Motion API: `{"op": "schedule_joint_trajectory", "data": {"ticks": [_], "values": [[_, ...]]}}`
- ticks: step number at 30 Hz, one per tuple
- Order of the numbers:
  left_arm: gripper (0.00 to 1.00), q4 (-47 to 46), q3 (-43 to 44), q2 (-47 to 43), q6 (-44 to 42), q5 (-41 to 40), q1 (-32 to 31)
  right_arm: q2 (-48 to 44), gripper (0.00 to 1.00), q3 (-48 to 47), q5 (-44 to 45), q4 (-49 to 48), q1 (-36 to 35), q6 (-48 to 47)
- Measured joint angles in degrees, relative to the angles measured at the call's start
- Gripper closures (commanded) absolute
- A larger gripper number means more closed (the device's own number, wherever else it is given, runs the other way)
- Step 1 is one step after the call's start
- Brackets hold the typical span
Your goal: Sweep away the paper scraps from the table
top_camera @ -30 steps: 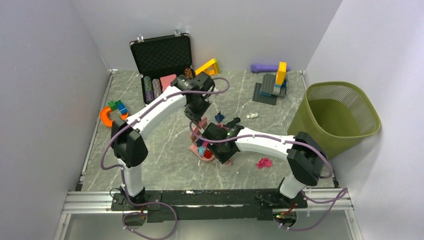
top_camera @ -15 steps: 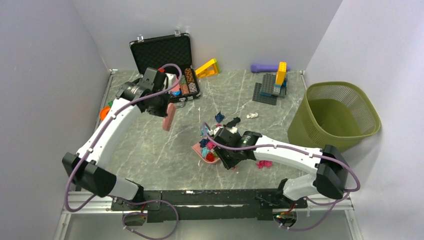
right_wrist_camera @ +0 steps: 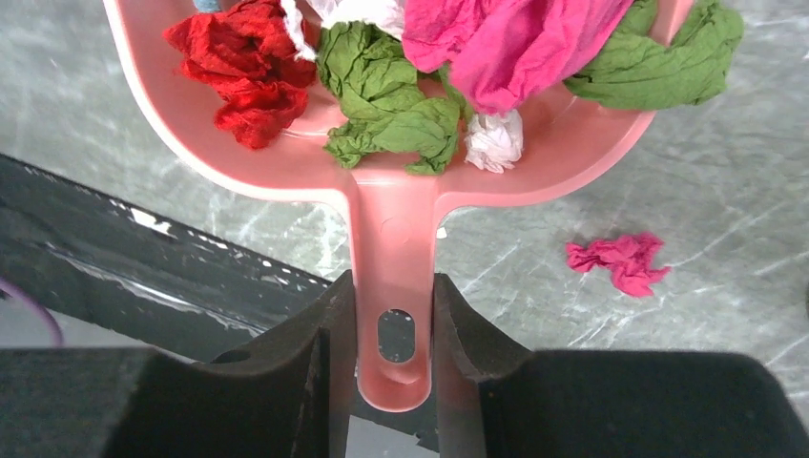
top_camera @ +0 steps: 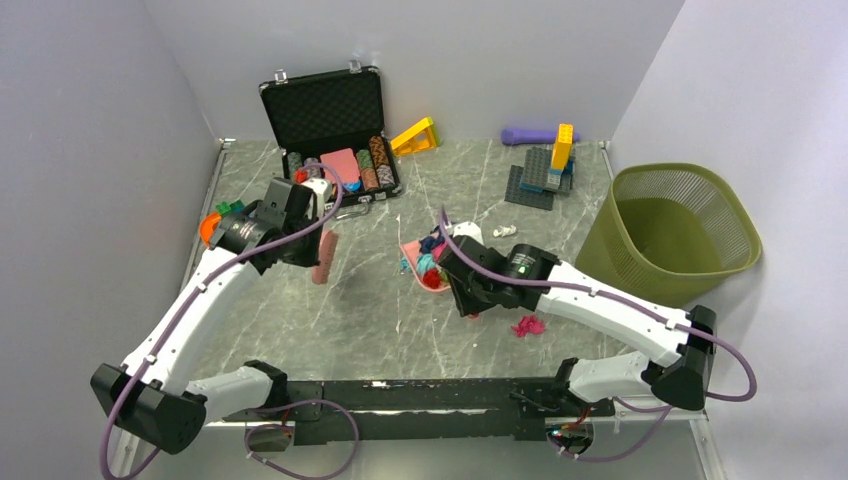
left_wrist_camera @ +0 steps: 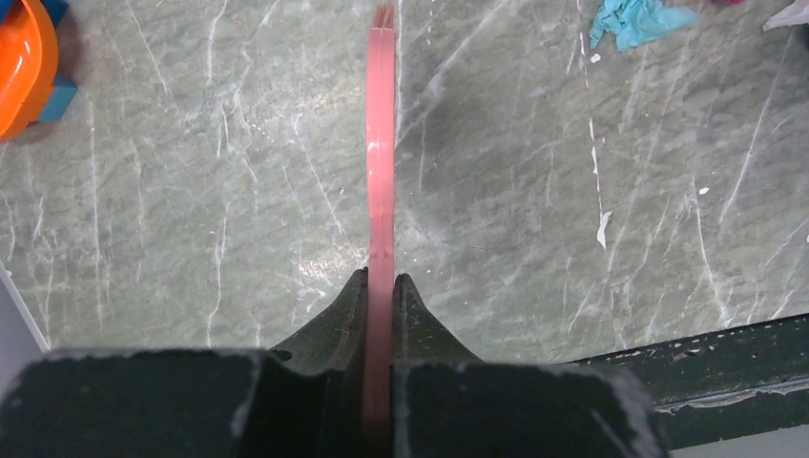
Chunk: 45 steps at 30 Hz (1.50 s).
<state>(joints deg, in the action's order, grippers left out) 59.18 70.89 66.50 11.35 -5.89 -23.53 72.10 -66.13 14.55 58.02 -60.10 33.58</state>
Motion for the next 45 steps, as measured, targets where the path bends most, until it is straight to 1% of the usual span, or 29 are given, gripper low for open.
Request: {"op": "schedule_joint_trajectory", "data": {"ticks": [4,8,14,20,25,29,38,42,45], "values": [[1.00,-1.2,-2.6,-1.9,0.0,0.1,0.0,-0.4,1.00,-6.6,3.3,4.7,0.2,3.1],[1.00,-2.0,-4.6,-2.0,0.2,0.8,0.0,-1.8,1.00,-13.2,4.6,8.7,1.7,6.1],[1.00,-4.0,-8.0,-2.9,0.4,3.4,0.0,-2.7,1.00,-21.4,5.1,15.8,8.6,9.7],[1.00,-5.9,-10.6,-3.2,0.4,6.4,0.0,-2.6,1.00,-27.2,6.3,21.6,14.5,11.8],[1.00,-7.4,-11.8,-3.3,0.4,8.5,0.0,-2.1,1.00,-32.9,7.2,24.8,22.1,11.8],[1.00,-8.6,-13.6,-3.9,0.4,9.2,0.0,-1.3,1.00,-37.8,6.3,26.1,29.7,10.1],[1.00,-11.1,-17.0,-6.7,0.4,9.3,0.0,2.6,1.00,-48.8,1.1,26.4,45.0,5.6],[1.00,-11.8,-18.2,-6.8,0.4,9.6,0.0,2.8,1.00,-49.6,-3.4,25.3,51.3,5.3],[1.00,-11.9,-18.3,-6.9,0.4,9.6,0.0,2.3,1.00,-47.8,-8.4,21.3,56.8,5.7]]}}
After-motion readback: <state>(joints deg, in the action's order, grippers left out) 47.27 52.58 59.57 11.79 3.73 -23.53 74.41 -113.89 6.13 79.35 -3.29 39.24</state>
